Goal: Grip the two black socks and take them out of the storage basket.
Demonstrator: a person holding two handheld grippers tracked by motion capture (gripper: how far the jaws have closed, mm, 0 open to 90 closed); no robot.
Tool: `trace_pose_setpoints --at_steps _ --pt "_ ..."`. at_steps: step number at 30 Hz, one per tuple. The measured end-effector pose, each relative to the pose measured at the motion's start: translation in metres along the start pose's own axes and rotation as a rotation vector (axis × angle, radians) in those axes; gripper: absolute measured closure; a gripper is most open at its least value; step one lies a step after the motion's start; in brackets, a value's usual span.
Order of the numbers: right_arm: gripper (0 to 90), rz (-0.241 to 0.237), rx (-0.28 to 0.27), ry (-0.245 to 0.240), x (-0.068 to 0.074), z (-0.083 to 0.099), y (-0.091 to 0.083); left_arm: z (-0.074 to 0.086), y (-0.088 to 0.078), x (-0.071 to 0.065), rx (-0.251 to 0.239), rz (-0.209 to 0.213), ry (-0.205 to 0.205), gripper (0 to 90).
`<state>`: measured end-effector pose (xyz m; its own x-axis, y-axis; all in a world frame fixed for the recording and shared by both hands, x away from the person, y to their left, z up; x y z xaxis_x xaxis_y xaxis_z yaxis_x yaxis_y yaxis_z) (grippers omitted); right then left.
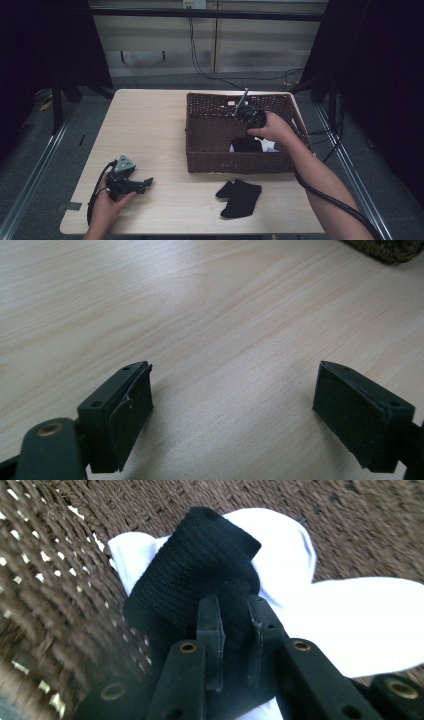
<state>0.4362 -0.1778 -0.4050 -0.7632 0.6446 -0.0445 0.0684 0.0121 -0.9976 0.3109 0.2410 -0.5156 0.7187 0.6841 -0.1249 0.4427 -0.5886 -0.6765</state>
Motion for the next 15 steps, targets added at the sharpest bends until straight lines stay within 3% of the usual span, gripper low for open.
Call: trace_pose_setpoints --at_steps 15 --pt "78.3 0.026 -0.004 -0.020 -0.001 0.001 -0.049 0.000 0.000 0.000 0.004 0.001 0.000 15.3"
Point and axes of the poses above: each handheld gripper's, and its own axes: y roughly forward along the jaws, z roughly out of its underside, x roughly to its left, the point moved 1 cm from there along y, roughly forward along the jaws, and after that the axes turned 9 degrees about z, right-handed, at the moved point
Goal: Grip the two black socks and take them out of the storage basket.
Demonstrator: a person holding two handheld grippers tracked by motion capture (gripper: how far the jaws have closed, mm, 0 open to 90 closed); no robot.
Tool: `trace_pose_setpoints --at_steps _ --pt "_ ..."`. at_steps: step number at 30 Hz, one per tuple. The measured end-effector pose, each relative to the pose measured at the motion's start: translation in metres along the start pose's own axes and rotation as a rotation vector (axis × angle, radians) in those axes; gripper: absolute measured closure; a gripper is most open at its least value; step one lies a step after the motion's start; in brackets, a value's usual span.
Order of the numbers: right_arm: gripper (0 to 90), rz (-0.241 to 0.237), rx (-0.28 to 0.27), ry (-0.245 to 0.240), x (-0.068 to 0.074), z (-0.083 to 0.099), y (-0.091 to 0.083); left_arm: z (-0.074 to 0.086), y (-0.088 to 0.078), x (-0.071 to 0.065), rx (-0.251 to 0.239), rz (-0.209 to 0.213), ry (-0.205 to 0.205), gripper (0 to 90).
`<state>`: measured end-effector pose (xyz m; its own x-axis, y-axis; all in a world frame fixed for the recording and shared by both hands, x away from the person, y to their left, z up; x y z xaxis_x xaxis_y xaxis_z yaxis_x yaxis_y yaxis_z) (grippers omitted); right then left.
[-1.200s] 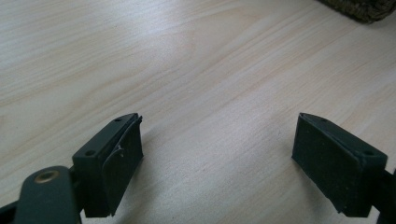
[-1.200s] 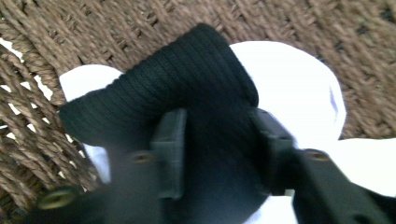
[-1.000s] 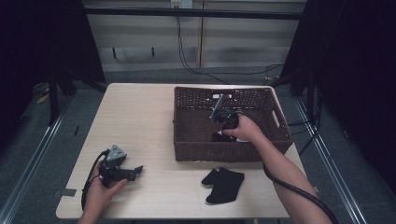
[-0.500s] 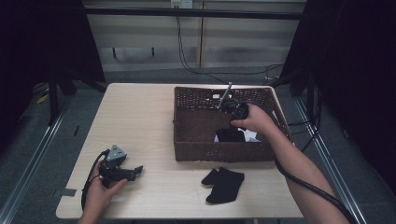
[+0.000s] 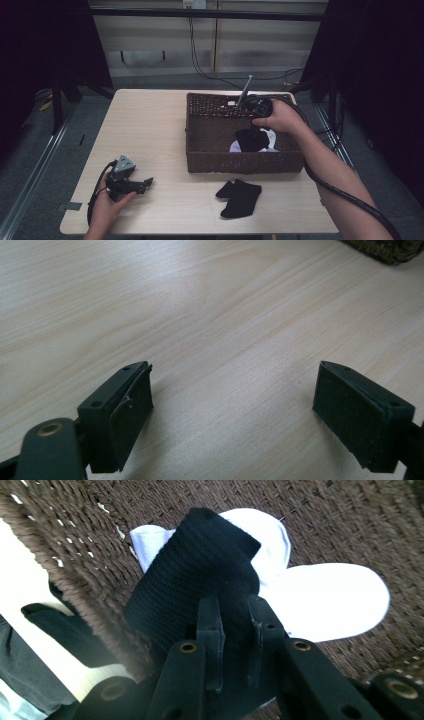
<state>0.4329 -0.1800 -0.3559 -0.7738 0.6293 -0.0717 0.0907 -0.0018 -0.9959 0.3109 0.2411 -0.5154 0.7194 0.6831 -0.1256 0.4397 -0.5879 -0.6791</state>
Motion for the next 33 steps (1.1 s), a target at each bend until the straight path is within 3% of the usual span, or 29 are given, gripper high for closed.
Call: trace_pose_setpoints --at_steps 21,33 --pt "78.1 0.013 -0.016 -0.047 0.009 0.007 -0.062 0.000 0.000 0.000 0.000 0.000 0.000 15.3" --pt "78.0 0.019 -0.055 -0.098 0.035 0.017 -0.086 0.000 0.000 0.000 0.000 0.000 0.000 15.3"
Point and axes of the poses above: each handheld gripper's, and its own axes: y roughly forward along the jaws, z roughly out of its underside, x roughly to its left, the point moved 1 cm from there along y, roughly forward along the jaws, and after that the axes turned 9 degrees about z, right-handed, at the moved point
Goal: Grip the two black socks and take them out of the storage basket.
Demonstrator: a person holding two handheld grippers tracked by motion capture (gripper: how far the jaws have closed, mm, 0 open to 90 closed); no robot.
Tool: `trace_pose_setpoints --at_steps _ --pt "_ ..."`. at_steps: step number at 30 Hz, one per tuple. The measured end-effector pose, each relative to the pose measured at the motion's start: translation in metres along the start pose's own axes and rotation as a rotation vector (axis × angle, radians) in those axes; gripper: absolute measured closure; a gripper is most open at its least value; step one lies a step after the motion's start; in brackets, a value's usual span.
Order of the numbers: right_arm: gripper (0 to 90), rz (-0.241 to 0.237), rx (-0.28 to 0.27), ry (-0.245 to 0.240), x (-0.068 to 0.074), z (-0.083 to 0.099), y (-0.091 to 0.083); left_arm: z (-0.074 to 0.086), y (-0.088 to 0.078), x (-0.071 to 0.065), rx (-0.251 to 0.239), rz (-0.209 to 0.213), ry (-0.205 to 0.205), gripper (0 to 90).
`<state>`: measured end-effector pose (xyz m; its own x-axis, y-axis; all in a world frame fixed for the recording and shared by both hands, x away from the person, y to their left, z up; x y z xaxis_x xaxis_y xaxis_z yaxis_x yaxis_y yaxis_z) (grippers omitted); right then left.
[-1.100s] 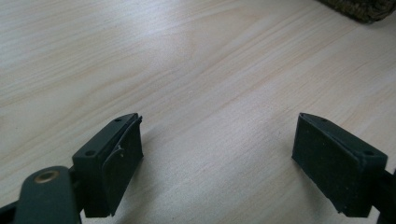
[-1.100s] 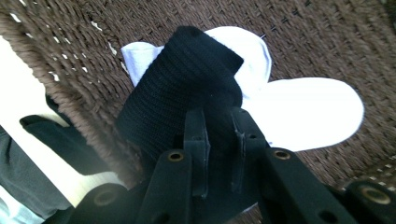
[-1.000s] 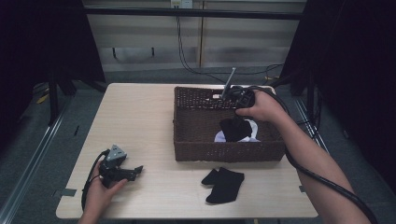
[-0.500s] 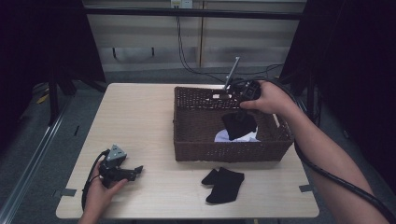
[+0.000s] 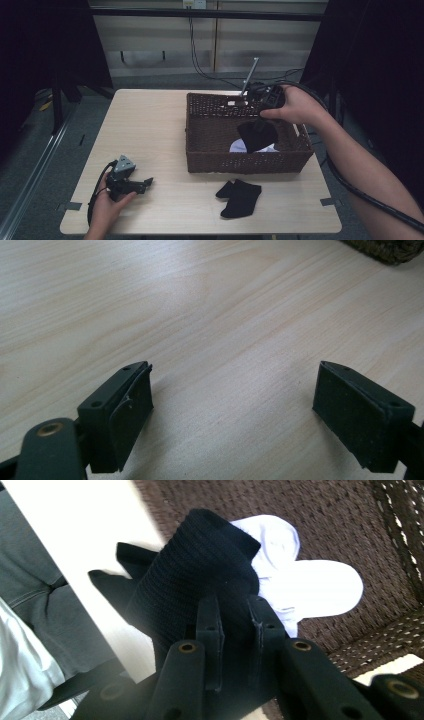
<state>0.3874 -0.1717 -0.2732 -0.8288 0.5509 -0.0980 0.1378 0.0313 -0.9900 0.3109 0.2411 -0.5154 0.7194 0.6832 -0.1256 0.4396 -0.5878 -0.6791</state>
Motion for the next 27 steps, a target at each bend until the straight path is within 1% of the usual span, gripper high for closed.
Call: trace_pose_setpoints --at_steps 4,7,11,13,14,17,20,22,23,24,27 --pt "77.9 0.004 0.001 -0.027 0.011 0.004 -0.006 0.000 0.000 0.000 0.000 0.000 0.000 15.3" --pt "77.8 -0.004 -0.012 -0.042 0.020 0.007 -0.009 0.000 0.000 0.000 0.000 0.000 0.000 15.3" --pt "77.7 -0.006 -0.014 -0.074 0.033 0.010 -0.009 0.000 0.000 0.000 0.001 -0.002 0.001 15.3" --pt "77.7 -0.016 -0.024 -0.088 0.040 0.011 -0.007 0.000 0.000 0.000 0.001 -0.002 0.001 15.3" --pt "77.7 -0.018 -0.020 -0.092 0.042 0.011 -0.006 0.000 0.000 0.000 0.001 -0.002 0.001 15.3" --pt "77.7 -0.033 -0.032 -0.112 0.051 0.013 0.003 0.000 0.000 0.000 0.000 -0.002 0.001 15.3" --pt "77.6 -0.060 -0.036 -0.126 0.060 0.016 0.016 0.000 0.000 0.000 0.001 -0.002 0.002 15.3" --pt "77.6 -0.070 -0.028 -0.137 0.065 0.017 0.024 0.000 0.000 0.000 0.001 -0.002 0.001 15.3" --pt "77.6 -0.072 -0.035 -0.142 0.066 0.018 0.027 0.000 0.000 0.000 0.001 -0.002 0.001 15.3" --pt "77.6 -0.082 -0.027 -0.139 0.068 0.018 0.031 0.000 0.000 0.000 -0.002 -0.003 0.002 15.3" --pt "77.4 -0.092 -0.042 -0.143 0.072 0.019 0.043 0.000 0.000 0.000 -0.003 -0.003 0.001 15.3"
Point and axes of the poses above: each handheld gripper's, and its own axes: y roughly forward along the jaws, z roughly out of its underside, x roughly to its left, the point moved 1 cm from there along y, roughly forward along the jaws, and after that the axes turned 9 degrees about z, right-handed, at the moved point
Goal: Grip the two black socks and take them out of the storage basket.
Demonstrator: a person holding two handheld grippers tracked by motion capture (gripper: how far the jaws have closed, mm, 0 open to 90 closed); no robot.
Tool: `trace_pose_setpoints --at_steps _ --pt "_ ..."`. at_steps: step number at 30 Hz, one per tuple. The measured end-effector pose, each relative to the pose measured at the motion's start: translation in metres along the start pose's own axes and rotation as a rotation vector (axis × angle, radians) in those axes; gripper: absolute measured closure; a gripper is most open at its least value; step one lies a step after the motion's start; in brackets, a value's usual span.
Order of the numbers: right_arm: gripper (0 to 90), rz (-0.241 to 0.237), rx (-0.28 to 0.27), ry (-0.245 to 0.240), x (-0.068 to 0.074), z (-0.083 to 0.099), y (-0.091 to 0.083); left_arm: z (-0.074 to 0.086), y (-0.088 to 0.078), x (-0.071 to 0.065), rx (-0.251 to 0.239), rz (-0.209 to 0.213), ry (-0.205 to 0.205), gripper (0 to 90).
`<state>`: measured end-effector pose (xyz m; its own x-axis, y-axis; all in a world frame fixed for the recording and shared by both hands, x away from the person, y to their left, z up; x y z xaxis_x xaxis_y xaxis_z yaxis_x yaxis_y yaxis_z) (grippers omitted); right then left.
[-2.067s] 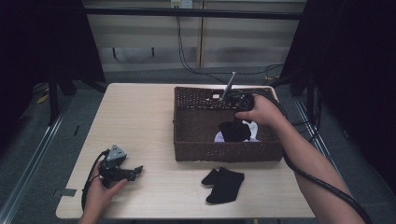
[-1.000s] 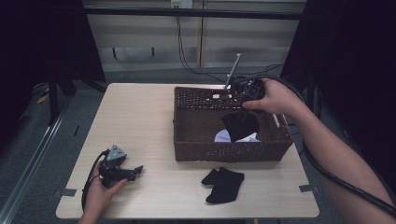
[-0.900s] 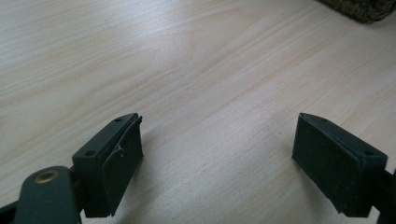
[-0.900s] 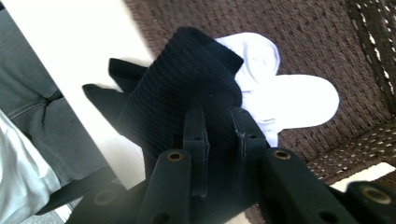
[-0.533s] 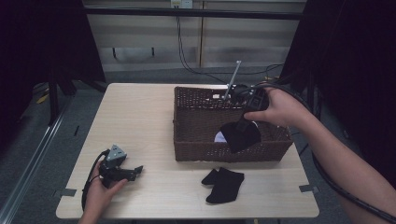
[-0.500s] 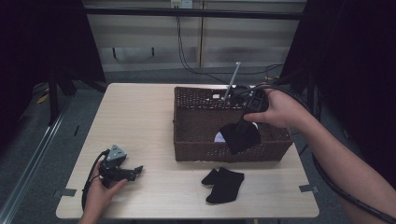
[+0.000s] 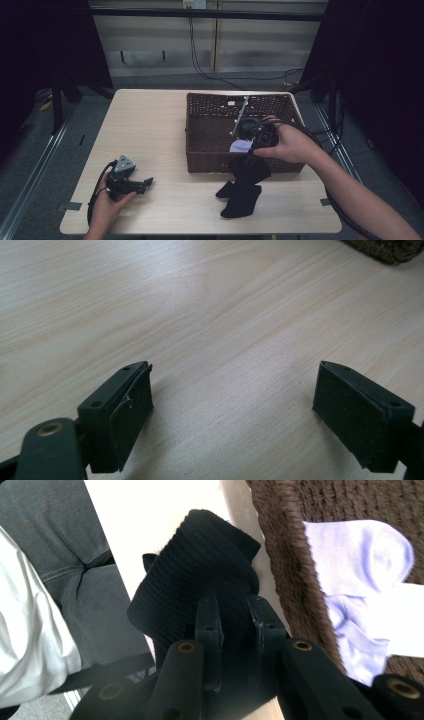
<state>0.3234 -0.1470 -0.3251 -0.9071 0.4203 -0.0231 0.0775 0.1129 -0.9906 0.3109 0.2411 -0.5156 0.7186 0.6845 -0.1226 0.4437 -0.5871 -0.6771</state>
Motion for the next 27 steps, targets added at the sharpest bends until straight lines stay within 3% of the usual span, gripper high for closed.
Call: trace_pose_setpoints --at_steps 10,27 --pt "77.1 -0.013 0.026 -0.014 0.008 -0.002 0.047 0.000 0.000 0.000 0.007 0.002 0.007 15.3" --pt "72.2 0.002 0.042 -0.046 0.016 -0.014 0.083 0.000 -0.001 0.000 0.008 0.000 0.008 15.3"
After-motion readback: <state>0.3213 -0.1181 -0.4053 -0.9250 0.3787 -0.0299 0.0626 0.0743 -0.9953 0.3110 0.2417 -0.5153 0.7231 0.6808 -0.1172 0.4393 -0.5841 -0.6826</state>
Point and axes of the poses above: each handheld gripper's, and its own axes: y roughly forward along the jaws, z roughly out of its underside, x roughly to its left, the point moved 1 cm from there along y, roughly forward along the jaws, and after that the axes turned 9 degrees about z, right-handed, at the moved point
